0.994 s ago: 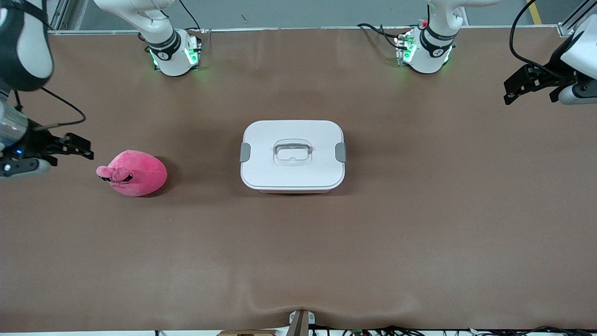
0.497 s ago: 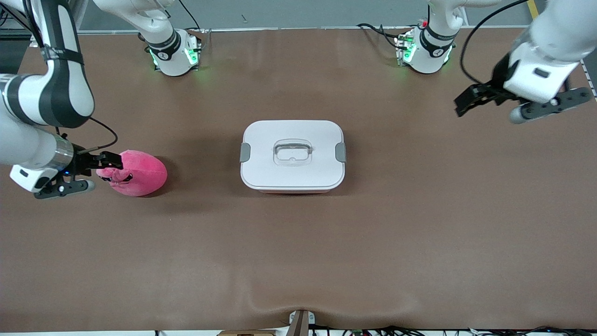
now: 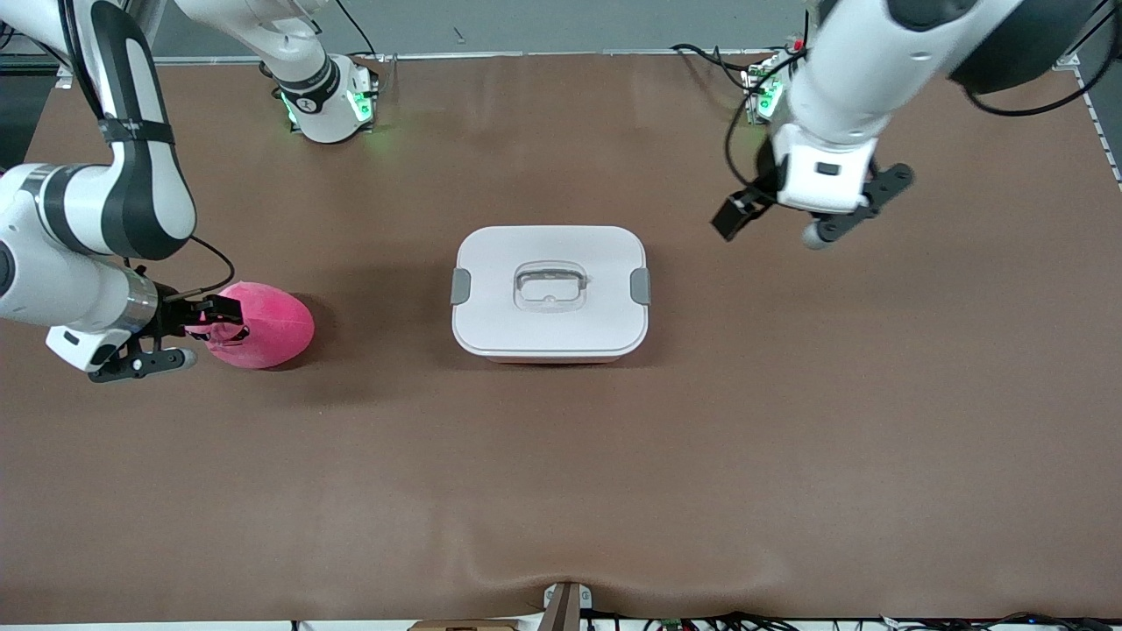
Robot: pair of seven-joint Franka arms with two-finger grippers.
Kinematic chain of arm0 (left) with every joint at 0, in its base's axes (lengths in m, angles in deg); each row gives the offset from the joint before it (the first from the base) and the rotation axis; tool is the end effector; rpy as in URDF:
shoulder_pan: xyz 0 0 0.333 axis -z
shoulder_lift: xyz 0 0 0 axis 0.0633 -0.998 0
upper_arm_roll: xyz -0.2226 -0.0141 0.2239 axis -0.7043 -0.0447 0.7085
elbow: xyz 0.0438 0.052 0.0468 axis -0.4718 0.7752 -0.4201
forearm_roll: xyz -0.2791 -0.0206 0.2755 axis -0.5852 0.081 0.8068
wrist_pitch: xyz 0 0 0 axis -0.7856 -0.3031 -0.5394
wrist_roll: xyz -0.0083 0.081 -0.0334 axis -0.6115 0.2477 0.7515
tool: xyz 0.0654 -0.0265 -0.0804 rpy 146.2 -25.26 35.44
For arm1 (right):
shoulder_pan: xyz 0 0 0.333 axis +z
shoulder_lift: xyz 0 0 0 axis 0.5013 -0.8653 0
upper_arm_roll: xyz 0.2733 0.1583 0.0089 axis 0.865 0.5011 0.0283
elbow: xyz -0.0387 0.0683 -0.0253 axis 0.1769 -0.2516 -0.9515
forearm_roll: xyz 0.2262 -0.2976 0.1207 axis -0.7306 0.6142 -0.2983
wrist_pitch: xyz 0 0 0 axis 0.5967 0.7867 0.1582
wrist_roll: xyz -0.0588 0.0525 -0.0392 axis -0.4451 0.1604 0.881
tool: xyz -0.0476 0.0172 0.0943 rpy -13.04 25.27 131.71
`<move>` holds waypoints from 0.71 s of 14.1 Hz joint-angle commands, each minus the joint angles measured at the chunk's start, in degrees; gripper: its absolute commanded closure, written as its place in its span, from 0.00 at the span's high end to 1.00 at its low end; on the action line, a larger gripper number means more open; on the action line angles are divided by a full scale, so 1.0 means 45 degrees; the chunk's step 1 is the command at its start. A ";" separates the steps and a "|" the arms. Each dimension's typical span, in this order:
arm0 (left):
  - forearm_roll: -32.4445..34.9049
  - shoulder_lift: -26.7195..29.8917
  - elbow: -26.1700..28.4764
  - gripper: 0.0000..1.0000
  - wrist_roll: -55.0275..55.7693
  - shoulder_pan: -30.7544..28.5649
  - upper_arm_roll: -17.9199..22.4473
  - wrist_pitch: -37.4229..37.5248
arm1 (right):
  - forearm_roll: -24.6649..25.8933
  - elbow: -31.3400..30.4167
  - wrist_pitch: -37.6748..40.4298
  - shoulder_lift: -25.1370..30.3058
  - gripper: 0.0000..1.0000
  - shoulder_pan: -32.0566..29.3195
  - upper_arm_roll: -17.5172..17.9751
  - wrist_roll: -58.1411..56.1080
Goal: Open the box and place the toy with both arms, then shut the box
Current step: 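Grasp the pink plush with the right gripper while the left gripper grasps the lid handle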
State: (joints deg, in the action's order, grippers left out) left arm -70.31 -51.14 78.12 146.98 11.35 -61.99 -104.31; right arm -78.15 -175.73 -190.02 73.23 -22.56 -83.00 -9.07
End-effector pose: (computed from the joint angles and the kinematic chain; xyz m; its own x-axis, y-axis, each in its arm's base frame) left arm 0.4985 -0.3139 0.5781 0.7797 0.6216 -0.0758 0.6237 -0.7817 0.0053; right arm 0.6006 -0.0261 0.3745 0.9645 0.1895 -0.1839 0.1866 -0.9819 -0.0331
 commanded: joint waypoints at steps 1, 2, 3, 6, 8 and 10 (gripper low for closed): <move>0.0246 -0.0698 -0.0427 1.00 0.1974 0.0803 -0.0026 -0.0486 | 0.0021 -0.0342 -0.0207 -0.0265 1.00 0.0086 -0.0033 -0.0089; 0.0266 -0.0893 -0.0427 1.00 0.2675 0.1095 -0.0026 -0.0779 | 0.0002 -0.0323 -0.0188 -0.0266 1.00 0.0106 -0.0033 -0.0089; 0.0324 -0.1127 -0.0427 1.00 0.3224 0.1368 -0.0007 -0.1033 | 0.0002 -0.0323 -0.0168 -0.0266 0.98 0.0068 -0.0033 -0.0089; 0.0791 -0.2024 -0.0563 1.00 0.4203 0.2014 -0.0007 -0.1659 | 0.0002 -0.0342 -0.0207 -0.0305 0.90 -0.0030 -0.0033 -0.0264; 0.1552 -0.2669 -0.0583 1.00 0.5001 0.2676 -0.0007 -0.1933 | 0.0002 -0.0342 -0.0168 -0.0305 0.81 0.0008 -0.0013 -0.0460; 0.1925 -0.3100 -0.0583 1.00 0.6970 0.3068 -0.0026 -0.2808 | 0.0002 -0.0362 -0.0168 -0.0344 0.69 -0.0030 -0.0013 -0.0460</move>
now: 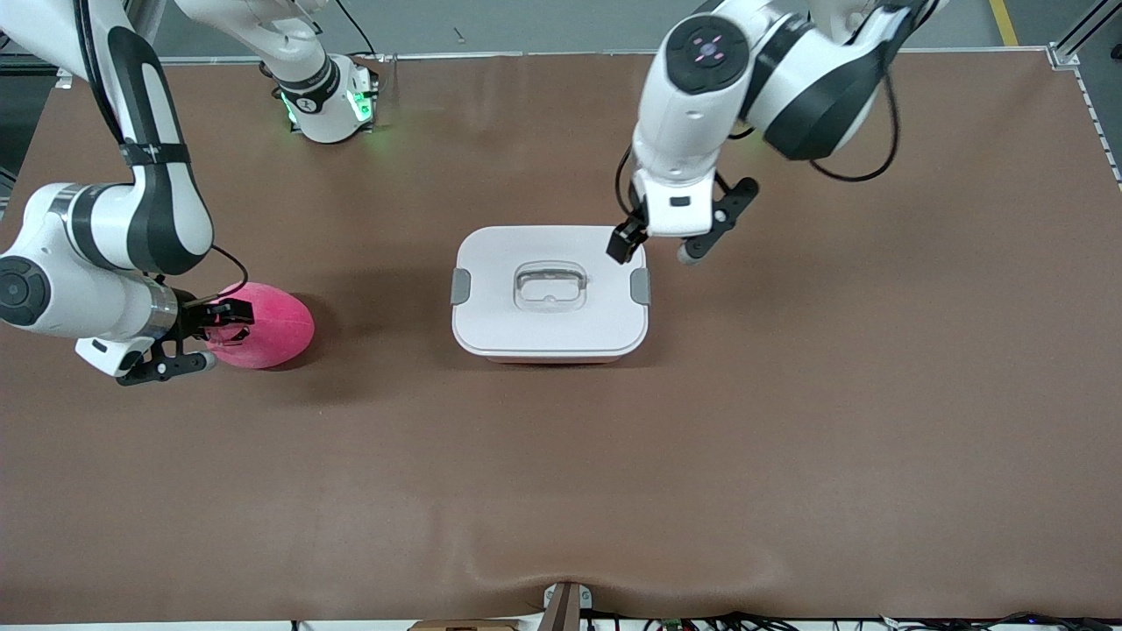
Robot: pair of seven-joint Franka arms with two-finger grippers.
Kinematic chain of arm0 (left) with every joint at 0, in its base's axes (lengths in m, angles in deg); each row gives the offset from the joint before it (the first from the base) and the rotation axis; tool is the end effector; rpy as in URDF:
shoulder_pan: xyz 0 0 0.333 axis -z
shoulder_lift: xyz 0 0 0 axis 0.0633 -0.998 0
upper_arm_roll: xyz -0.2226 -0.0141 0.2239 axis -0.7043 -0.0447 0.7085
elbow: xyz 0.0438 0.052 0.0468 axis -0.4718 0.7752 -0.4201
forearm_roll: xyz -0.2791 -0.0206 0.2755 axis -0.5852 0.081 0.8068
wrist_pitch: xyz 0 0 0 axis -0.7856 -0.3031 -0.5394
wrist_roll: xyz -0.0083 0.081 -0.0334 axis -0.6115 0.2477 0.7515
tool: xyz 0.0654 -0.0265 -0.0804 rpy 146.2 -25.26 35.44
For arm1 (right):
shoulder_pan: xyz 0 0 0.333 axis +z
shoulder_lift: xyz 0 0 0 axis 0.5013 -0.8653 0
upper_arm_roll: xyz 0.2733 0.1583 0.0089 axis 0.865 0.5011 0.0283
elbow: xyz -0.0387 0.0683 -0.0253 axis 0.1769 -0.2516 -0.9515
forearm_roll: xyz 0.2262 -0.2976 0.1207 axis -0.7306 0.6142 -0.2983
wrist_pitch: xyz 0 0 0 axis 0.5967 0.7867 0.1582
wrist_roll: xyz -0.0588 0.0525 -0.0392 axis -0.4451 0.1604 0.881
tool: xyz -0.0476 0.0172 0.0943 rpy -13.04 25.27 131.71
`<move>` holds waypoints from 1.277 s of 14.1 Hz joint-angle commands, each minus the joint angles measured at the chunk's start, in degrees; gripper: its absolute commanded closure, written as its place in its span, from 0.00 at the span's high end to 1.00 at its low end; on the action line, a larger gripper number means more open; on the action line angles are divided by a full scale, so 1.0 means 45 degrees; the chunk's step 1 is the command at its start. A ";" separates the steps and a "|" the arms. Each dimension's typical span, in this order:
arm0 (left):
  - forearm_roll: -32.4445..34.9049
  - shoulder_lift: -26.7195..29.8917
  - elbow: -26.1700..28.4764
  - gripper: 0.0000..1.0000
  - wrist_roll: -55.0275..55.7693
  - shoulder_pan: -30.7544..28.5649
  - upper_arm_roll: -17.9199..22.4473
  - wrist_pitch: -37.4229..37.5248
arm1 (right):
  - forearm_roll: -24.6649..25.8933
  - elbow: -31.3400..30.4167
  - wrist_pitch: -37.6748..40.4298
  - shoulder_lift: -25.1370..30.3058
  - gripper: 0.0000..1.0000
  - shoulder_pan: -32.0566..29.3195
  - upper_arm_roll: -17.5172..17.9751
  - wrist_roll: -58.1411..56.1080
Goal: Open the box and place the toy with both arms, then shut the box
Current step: 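Grasp the pink plush with the right gripper while the left gripper grasps the lid handle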
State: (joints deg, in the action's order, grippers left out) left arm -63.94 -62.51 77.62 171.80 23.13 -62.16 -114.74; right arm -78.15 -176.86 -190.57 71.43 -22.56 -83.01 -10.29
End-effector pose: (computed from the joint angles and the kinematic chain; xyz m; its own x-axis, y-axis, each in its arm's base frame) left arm 0.4826 -0.4298 0.4846 0.6282 0.7765 -0.0490 0.7770 -0.6294 -0.0119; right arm 0.5977 -0.0264 0.3480 0.9521 0.2086 -0.2234 0.2045 -0.9780 -0.0417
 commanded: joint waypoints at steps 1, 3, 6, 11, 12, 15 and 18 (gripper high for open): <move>0.0511 -0.0635 -0.0473 1.00 0.2391 0.0761 0.0032 -0.0901 | 0.0002 -0.0091 -0.0047 -0.0022 0.66 -0.0012 -0.0010 -0.0188; 0.0511 -0.0694 -0.0453 1.00 0.3373 0.1037 0.0013 -0.1256 | 0.0002 -0.0051 -0.0008 -0.0003 0.52 0.0008 -0.0010 -0.0188; 0.0530 -0.0714 -0.0453 0.94 0.4234 0.1350 0.0033 -0.1277 | 0.0002 0.0104 0.0012 0.0016 0.16 0.0027 -0.0010 -0.0304; 0.1640 -0.1339 -0.0434 0.63 0.6438 0.1857 0.0052 -0.2056 | -0.0018 0.0338 0.0051 0.0036 0.00 -0.0011 -0.0030 -0.0598; 0.1798 -0.1377 -0.0356 0.54 0.6907 0.1877 0.0033 -0.2213 | 0.0002 0.0436 0.0148 0.0036 0.00 -0.0011 -0.0030 -0.0598; 0.2149 -0.2021 -0.0375 0.50 0.8800 0.2072 0.0052 -0.3130 | -0.0018 0.0612 0.0596 0.0172 0.00 -0.0147 -0.0010 -0.1450; 0.3144 -0.2606 -0.0414 0.49 1.0617 0.2559 0.0052 -0.3191 | -0.0446 0.1566 0.2055 0.0251 0.00 -0.0129 -0.0107 -0.2728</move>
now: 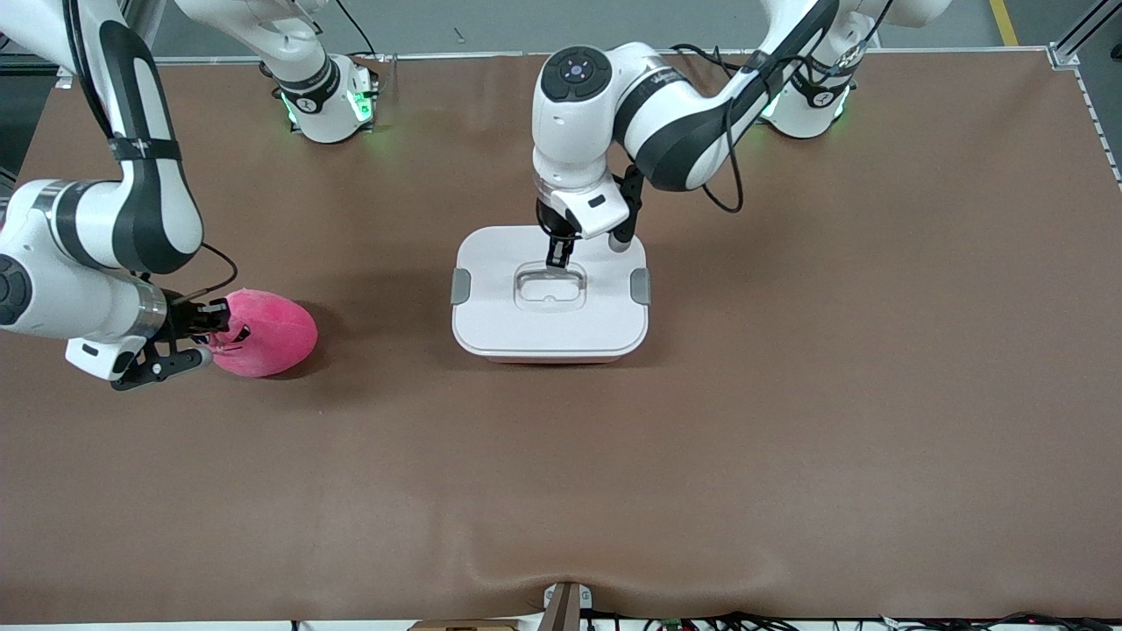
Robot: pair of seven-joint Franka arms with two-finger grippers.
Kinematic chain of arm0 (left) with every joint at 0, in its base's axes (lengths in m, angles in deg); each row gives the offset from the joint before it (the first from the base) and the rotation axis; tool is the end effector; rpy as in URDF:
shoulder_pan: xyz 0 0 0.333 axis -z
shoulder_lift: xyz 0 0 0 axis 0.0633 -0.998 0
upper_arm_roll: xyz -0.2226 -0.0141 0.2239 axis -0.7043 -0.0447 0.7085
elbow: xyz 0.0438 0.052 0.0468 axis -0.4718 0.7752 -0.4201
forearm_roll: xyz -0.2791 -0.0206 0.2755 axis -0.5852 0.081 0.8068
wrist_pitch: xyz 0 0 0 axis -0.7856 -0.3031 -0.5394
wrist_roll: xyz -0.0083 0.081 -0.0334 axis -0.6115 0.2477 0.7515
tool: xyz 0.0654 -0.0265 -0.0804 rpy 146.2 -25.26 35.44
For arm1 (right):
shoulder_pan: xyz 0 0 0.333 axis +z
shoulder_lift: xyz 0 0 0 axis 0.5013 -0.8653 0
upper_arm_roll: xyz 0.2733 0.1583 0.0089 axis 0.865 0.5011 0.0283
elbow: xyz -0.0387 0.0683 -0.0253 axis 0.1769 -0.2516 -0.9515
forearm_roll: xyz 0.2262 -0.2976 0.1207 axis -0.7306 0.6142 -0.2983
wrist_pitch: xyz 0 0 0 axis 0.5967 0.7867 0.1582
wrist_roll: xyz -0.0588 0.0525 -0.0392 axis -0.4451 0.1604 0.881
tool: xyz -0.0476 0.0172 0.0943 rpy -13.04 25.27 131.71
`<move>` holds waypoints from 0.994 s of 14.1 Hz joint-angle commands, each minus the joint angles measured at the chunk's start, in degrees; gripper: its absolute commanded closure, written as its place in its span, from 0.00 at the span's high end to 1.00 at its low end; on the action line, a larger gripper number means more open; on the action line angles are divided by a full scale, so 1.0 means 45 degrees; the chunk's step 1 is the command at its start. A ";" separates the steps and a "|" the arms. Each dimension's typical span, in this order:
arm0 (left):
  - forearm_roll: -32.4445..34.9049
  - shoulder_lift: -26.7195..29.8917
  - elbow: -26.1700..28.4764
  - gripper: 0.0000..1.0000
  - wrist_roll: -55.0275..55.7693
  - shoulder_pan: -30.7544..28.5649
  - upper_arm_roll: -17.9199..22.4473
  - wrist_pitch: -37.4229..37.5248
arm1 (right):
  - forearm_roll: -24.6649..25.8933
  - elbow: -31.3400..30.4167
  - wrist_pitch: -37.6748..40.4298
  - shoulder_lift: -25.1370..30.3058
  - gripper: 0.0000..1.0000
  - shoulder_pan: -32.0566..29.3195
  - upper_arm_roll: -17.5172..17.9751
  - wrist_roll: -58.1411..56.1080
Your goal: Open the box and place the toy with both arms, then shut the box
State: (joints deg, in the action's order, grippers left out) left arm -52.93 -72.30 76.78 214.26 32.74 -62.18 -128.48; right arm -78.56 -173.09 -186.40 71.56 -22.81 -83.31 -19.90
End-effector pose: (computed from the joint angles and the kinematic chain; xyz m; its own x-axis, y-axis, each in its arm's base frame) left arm 0.4474 -0.5284 0.4071 0.1709 0.9846 -0.0363 0.9806 -0.1664 0.1033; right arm 0.6049 -0.0302 0.3735 0.9077 0.3606 -0.2144 0.3502 -0.9327 -0.0862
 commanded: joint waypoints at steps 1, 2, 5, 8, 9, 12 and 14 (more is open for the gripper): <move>0.0971 -0.0605 -0.0246 0.49 0.1844 0.0581 0.0056 -0.0138 | -0.0375 0.1080 0.1697 0.0241 0.00 -0.0092 -0.0042 -0.0553; 0.1303 -0.0684 -0.0246 0.52 0.2489 0.0679 0.0056 -0.0138 | -0.0355 0.1489 0.2264 0.0280 0.00 -0.0112 -0.0080 -0.0476; 0.1638 -0.0705 -0.0246 0.67 0.3742 0.0680 0.0056 -0.0527 | -0.0316 0.2740 0.3536 0.0300 0.00 -0.0034 -0.0042 -0.0222; 0.1677 -0.0977 -0.0246 0.69 0.4135 0.0700 0.0075 -0.0645 | -0.0238 0.3347 0.4124 0.0398 0.00 0.0044 0.0017 -0.0221; 0.1697 -0.1017 -0.0207 0.69 0.4330 0.0700 0.0095 -0.0684 | -0.0238 0.3484 0.4125 0.0398 0.00 0.0044 0.0036 -0.0221; 0.1774 -0.1133 -0.0227 0.69 0.5304 0.0680 0.0153 -0.0958 | -0.0375 0.3622 0.4067 0.0475 0.00 0.0297 0.0095 -0.0221; 0.1775 -0.1251 -0.0227 0.69 0.5367 0.0700 0.0134 -0.0978 | -0.0355 0.3641 0.4046 0.0632 0.00 0.0513 0.0095 -0.0221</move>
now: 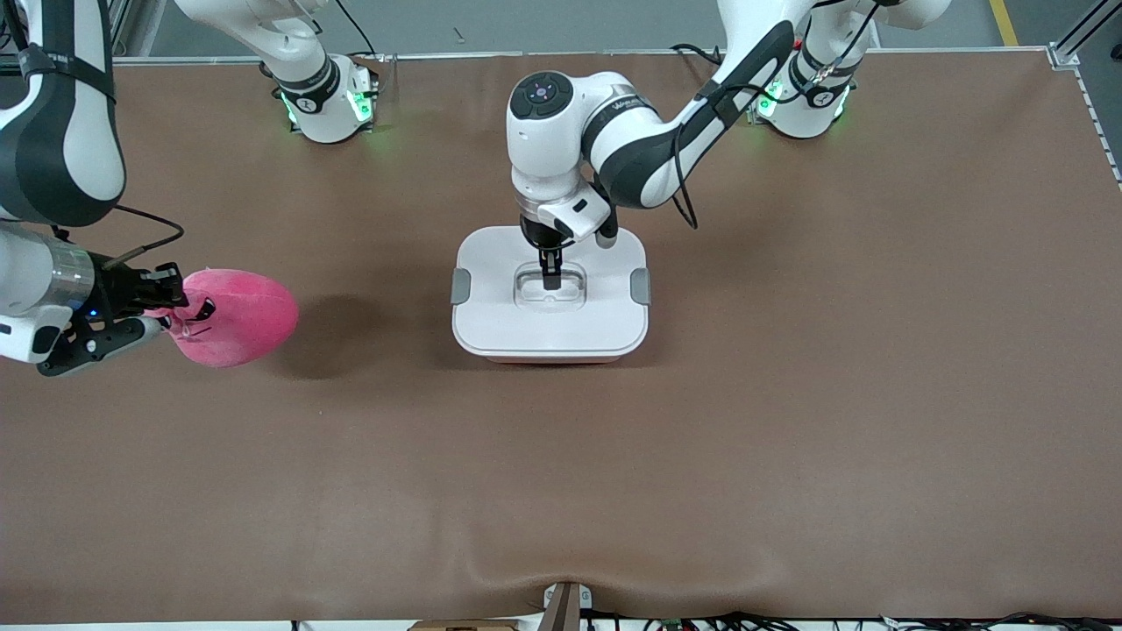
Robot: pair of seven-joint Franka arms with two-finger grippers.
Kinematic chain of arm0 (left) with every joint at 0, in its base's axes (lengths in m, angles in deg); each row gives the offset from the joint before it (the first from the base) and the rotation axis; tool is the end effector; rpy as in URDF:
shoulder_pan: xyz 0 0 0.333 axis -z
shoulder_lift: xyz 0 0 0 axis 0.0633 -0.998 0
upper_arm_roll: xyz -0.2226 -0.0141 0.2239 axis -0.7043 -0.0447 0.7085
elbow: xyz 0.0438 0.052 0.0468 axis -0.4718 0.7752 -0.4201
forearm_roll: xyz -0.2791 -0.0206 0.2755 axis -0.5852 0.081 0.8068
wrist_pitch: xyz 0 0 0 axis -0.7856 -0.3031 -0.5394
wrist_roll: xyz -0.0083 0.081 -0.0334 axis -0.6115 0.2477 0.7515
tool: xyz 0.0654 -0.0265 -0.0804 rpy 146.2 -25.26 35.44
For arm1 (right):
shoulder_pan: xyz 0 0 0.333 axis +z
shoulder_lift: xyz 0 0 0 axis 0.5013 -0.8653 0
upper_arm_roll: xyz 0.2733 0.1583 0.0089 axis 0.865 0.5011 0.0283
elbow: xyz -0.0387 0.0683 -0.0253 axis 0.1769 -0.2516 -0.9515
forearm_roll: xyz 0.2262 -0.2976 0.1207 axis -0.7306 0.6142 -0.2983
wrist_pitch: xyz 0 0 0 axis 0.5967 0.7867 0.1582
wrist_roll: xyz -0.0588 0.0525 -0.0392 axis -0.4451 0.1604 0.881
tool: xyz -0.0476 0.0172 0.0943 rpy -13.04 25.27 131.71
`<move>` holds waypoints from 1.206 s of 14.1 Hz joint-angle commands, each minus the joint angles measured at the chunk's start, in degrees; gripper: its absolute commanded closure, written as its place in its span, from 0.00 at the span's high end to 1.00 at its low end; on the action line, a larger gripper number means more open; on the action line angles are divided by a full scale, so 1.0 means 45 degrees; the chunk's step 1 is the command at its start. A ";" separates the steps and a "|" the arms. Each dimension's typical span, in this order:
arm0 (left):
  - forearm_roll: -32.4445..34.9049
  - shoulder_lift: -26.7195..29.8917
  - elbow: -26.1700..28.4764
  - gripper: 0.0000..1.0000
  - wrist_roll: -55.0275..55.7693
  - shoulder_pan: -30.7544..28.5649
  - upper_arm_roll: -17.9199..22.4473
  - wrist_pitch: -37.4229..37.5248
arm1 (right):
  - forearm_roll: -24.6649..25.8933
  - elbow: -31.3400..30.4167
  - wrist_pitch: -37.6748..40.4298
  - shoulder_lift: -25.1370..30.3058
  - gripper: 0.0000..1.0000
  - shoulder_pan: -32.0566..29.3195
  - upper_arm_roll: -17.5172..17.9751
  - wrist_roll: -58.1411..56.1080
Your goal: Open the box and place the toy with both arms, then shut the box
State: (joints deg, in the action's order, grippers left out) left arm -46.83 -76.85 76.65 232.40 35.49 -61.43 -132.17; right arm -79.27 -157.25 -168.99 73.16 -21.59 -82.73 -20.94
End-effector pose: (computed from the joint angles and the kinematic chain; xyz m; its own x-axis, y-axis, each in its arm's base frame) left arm 0.4385 -0.5505 0.3612 -0.0546 0.9979 -0.0334 0.9884 0.0588 0.1402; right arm 0.6151 -0.0042 0.4953 0.8854 0.4184 -0.2025 0.4034 -0.9081 -0.1126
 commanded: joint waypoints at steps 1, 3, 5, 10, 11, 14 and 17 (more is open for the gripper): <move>0.0419 -0.0319 -0.0198 0.69 0.1376 0.0089 -0.0014 -0.0176 | -0.0197 0.0123 0.0179 0.0295 0.00 0.0242 -0.0053 0.0010; 0.0555 -0.0378 -0.0198 0.66 0.1590 0.0089 -0.0014 -0.0273 | -0.0197 0.0123 0.0218 0.0295 0.00 0.0145 -0.0092 -0.0107; 0.0595 -0.0437 -0.0198 0.50 0.1591 0.0089 -0.0014 -0.0313 | -0.0216 0.0103 0.0218 0.0295 0.00 0.0125 -0.0092 -0.0127; 0.0595 -0.0495 -0.0237 0.00 0.1533 -0.0009 -0.0014 -0.0313 | -0.0429 0.0103 0.0238 0.0237 0.00 -0.0090 0.0199 -0.0557; 0.0614 -0.0495 -0.0218 0.00 0.1378 -0.0009 -0.0014 -0.0313 | -0.0470 0.0122 0.0238 0.0256 0.00 -0.0090 0.0414 -0.0537; 0.0634 -0.0593 -0.0218 0.00 0.1376 -0.0009 -0.0014 -0.0313 | -0.0470 0.0356 0.0257 0.0256 0.00 -0.0846 0.1736 -0.0440; 0.0634 -0.0359 -0.0237 0.00 0.1415 -0.0048 -0.0014 -0.0294 | -0.0451 0.0376 0.0277 0.0237 0.00 -0.2023 0.3521 -0.0420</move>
State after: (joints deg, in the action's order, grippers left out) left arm -46.44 -78.32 76.44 232.56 35.30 -61.14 -133.17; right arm -80.26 -155.94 -168.63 73.43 -27.30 -70.70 -22.73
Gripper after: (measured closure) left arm 0.930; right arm 0.956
